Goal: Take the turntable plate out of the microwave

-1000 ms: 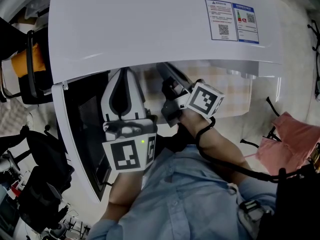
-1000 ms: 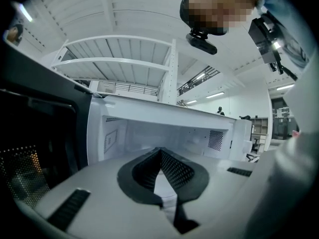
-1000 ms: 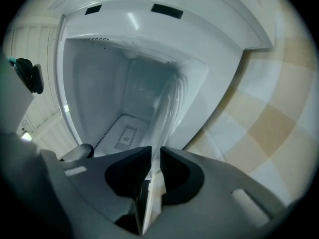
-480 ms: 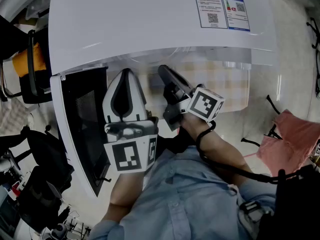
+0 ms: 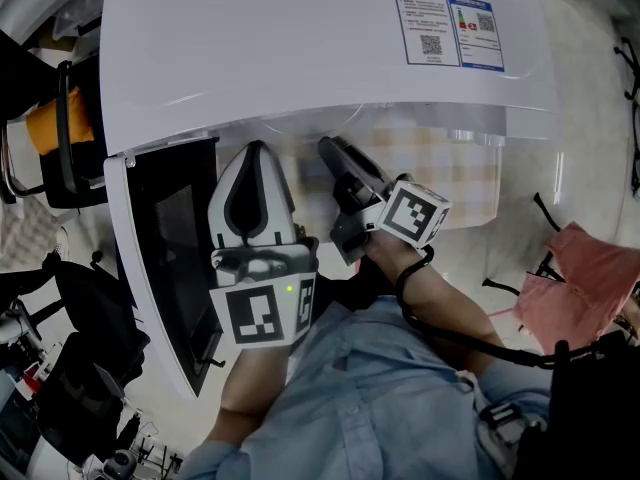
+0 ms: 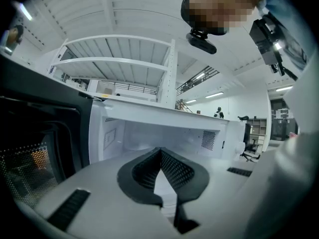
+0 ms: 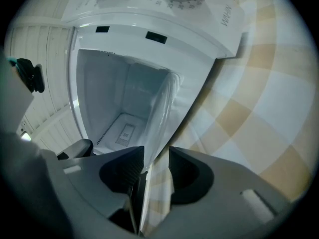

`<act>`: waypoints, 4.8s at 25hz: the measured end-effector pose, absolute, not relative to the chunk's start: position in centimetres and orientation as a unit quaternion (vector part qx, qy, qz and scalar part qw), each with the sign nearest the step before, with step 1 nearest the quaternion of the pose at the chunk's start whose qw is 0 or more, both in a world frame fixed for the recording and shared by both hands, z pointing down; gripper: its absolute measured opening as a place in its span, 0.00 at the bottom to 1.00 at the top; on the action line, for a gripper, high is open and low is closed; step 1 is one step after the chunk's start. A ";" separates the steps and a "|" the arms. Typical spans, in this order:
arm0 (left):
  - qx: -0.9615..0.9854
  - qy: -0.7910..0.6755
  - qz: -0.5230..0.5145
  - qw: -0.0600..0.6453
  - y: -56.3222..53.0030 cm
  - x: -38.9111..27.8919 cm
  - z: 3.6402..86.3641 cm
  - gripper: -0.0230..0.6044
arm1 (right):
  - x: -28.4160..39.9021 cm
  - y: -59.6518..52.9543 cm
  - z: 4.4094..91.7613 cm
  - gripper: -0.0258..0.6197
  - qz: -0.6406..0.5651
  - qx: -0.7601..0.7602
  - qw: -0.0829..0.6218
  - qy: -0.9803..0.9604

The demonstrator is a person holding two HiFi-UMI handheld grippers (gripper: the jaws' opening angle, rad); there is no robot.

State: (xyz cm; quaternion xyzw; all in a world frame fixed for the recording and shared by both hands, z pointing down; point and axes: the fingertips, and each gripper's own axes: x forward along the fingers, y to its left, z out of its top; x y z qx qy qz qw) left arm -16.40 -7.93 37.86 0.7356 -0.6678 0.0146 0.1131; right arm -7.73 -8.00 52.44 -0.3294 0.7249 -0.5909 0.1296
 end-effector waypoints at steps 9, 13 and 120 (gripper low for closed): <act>0.730 -0.674 0.013 0.113 -9.4 -17.7 37.9 0.05 | -7.6 -10.9 52.1 0.27 -0.589 -0.332 0.162 0.718; 0.729 -0.675 0.012 0.112 -10.0 -18.0 37.9 0.05 | -7.5 -11.9 52.3 0.27 -0.595 -0.335 0.173 0.710; 0.712 -0.695 0.010 0.102 -5.6 -16.7 36.2 0.05 | -7.2 -7.6 50.0 0.08 -0.643 -0.236 0.239 0.688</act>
